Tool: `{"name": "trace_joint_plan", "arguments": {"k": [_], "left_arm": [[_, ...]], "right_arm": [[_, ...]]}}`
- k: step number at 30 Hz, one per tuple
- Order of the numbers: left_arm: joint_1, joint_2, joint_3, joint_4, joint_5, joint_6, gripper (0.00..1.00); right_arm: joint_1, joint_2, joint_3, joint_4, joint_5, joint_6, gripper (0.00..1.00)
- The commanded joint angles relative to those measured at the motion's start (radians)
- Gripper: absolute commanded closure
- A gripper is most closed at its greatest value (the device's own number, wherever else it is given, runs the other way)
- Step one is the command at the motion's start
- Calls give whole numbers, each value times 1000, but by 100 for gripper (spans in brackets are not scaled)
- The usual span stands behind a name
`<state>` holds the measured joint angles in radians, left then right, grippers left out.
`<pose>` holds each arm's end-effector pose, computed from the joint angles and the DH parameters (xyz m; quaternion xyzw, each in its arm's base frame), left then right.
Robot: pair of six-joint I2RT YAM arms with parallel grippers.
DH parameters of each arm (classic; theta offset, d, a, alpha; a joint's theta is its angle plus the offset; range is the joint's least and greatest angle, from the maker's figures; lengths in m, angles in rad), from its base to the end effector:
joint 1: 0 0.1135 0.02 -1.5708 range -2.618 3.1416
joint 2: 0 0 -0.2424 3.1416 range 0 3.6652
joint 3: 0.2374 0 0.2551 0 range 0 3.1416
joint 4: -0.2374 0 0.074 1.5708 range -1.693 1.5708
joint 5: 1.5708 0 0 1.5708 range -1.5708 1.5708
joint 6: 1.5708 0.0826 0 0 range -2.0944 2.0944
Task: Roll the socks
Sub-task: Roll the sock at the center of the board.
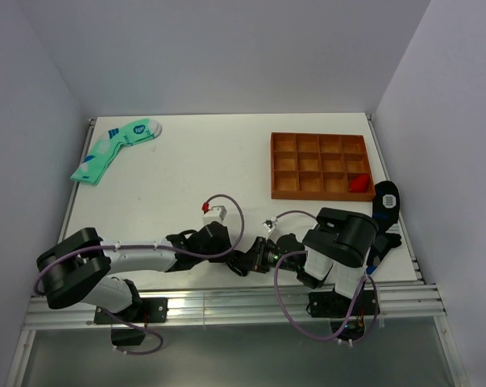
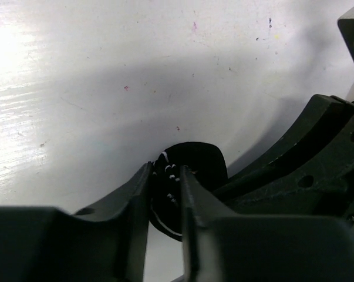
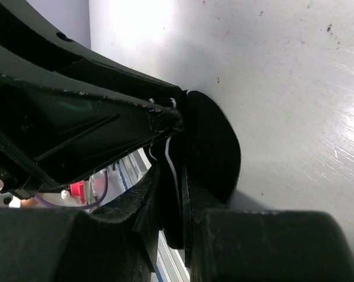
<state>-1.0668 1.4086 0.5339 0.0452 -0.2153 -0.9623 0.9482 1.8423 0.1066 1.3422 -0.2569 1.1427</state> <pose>0.1557 -0.2457 0.0868 0.0095 0.9275 -0.2530 0.2752 0.1262 0.2118 0.0336 0.0093 0.8278 0.5298 0.1840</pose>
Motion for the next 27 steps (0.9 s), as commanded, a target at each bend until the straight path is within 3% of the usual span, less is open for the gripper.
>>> {"name": "trace_joint_plan", "arguments": {"k": [1,10,27], "left_arm": [[-22,70,15,-142,11,28,77],[-61,110,80,-254,-24,34,100],[-104,159,170,-436,-90,11,100]], "right_arm": [[3,67,-58,-365,31,-115,100],[1,67,-61,-351,33,-123,99],[1,-11,-54,-393,42,-161,94]]}}
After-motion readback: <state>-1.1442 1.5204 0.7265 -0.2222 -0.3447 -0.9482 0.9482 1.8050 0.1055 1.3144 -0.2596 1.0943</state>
